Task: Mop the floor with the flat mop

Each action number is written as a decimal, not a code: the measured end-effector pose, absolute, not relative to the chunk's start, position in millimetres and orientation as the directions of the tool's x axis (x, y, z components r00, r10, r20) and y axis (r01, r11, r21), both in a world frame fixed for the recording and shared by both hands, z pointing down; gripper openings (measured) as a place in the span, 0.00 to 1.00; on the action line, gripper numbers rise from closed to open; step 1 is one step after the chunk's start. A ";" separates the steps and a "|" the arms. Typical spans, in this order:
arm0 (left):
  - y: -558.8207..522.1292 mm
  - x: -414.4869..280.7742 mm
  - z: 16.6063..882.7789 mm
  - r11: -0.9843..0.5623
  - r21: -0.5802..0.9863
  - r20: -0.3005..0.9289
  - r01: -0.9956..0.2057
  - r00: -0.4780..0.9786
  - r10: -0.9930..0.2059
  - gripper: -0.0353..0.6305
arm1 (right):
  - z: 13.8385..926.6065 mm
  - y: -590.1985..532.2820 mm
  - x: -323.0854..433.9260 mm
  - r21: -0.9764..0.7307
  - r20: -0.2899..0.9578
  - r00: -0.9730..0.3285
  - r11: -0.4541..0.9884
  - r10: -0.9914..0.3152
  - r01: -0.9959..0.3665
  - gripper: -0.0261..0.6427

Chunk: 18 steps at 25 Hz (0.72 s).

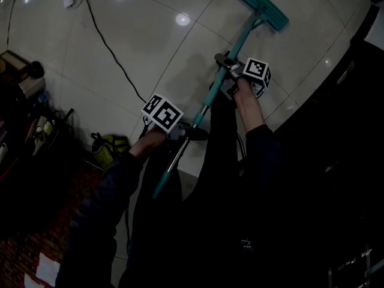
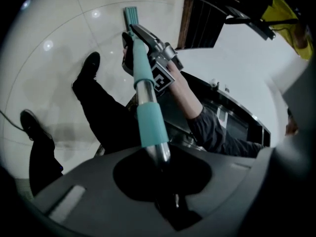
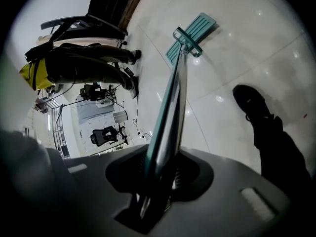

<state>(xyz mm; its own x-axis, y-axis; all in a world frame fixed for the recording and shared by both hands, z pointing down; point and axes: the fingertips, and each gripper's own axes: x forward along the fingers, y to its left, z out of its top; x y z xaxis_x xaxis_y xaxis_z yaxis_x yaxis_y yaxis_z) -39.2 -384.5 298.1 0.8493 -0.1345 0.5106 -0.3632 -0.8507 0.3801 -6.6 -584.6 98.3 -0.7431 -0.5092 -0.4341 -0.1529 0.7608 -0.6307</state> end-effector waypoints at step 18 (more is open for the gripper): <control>-388.5 -219.8 444.0 -0.822 0.420 0.508 -0.385 0.850 -0.139 0.15 | 260.5 -597.6 -186.3 -0.665 -0.367 -0.786 0.731 -0.498 -0.152 0.23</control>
